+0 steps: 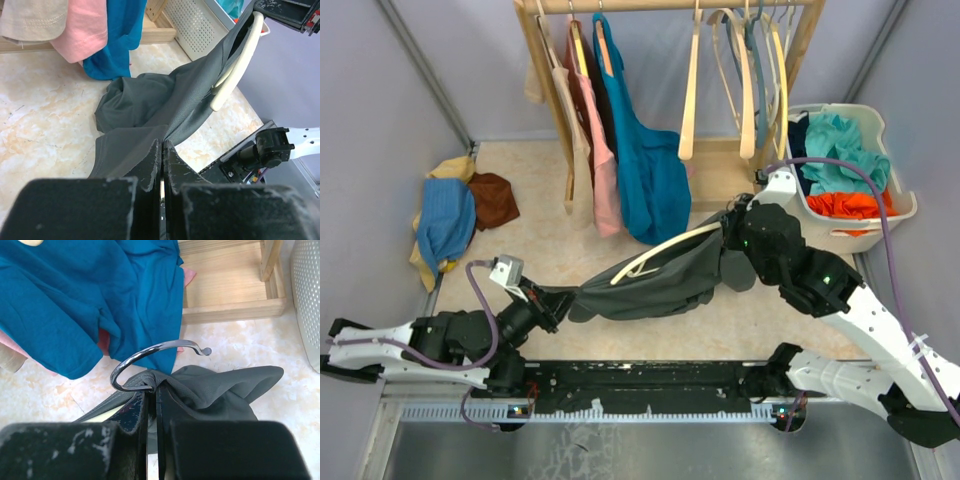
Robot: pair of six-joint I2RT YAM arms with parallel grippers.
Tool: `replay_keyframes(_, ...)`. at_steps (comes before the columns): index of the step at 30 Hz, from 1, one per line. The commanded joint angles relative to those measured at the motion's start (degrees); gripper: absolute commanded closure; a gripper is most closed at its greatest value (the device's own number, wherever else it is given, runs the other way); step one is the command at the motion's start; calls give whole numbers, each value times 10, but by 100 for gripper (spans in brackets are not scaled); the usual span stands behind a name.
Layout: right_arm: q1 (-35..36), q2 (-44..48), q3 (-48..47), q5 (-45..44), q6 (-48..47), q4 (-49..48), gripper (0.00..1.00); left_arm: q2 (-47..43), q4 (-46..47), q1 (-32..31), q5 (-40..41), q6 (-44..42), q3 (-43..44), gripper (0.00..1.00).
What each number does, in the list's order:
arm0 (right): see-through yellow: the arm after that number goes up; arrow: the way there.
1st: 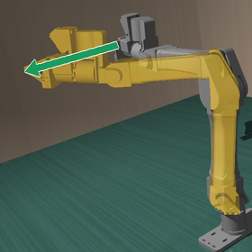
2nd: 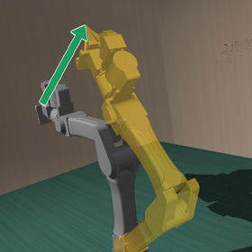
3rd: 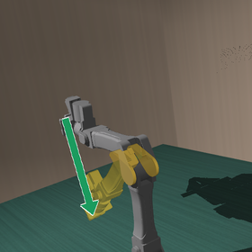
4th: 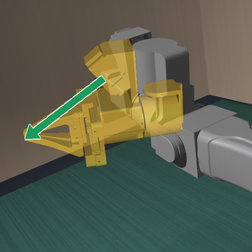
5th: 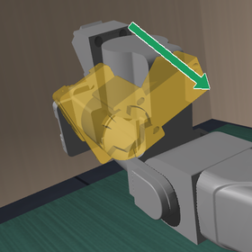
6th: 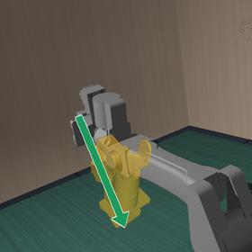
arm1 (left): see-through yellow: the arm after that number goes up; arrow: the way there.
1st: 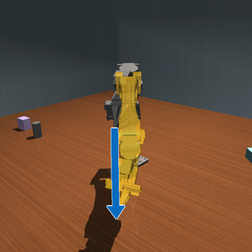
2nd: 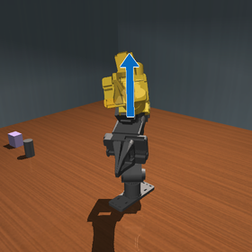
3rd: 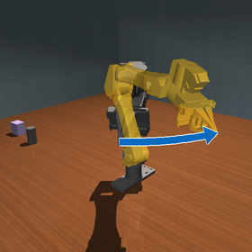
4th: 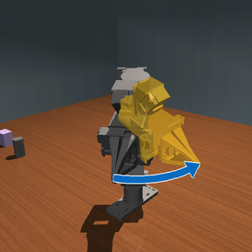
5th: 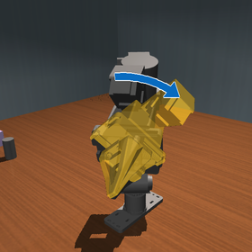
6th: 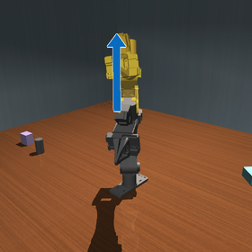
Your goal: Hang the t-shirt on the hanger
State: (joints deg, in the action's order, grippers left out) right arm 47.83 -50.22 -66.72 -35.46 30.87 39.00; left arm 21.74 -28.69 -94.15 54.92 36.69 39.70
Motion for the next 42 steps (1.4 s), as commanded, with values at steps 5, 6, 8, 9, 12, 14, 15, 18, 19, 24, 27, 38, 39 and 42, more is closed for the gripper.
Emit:
replay_keyframes(5, -5, 8, 4, -90, -10, -19, 100, -15, -49, -4, 6, -3, 49, 99)
replay_keyframes(6, -4, 8, 4, -95, -9, -16, 100, -15, -52, -3, 6, -2, 53, 99)
replay_keyframes(8, -5, 6, 3, -107, -7, -8, 100, -17, -59, -3, 7, -2, 58, 99)
replay_keyframes(9, -4, 6, 2, -113, -5, -5, 100, -19, -61, -3, 7, -3, 60, 99)
replay_keyframes(12, -5, 5, 0, -131, 5, 10, 100, -23, -69, -3, 9, -4, 68, 99)
replay_keyframes(14, -5, 3, -2, -145, 12, 18, 100, -27, -77, -3, 11, -1, 73, 99)
replay_keyframes(15, -5, 3, -2, -151, 14, 21, 100, -28, -81, -3, 10, -2, 75, 100)
replay_keyframes(18, -5, -2, -5, -170, 16, 28, 100, -31, -87, -3, 9, 0, 80, 100)
replay_keyframes(19, -5, -4, -5, -176, 16, 30, 100, -33, -89, -3, 9, 0, 81, 100)
replay_keyframes(24, -7, -14, -10, -202, 21, 37, 100, -35, -92, -2, 8, -3, 87, 100)
replay_keyframes(27, -11, -21, -17, -211, 23, 40, 100, -35, -92, -2, 5, -4, 90, 100)
replay_keyframes(38, -46, -35, -24, -237, 8, 17, 100, -26, -99, -2, -13, -7, 109, 100)
replay_keyframes(39, -52, -36, -26, -237, 8, 12, 100, -21, -99, -3, -16, -9, 112, 100)
replay_keyframes(42, -60, -38, -30, -230, 5, -7, 100, -11, -106, -3, -23, -10, 120, 100)
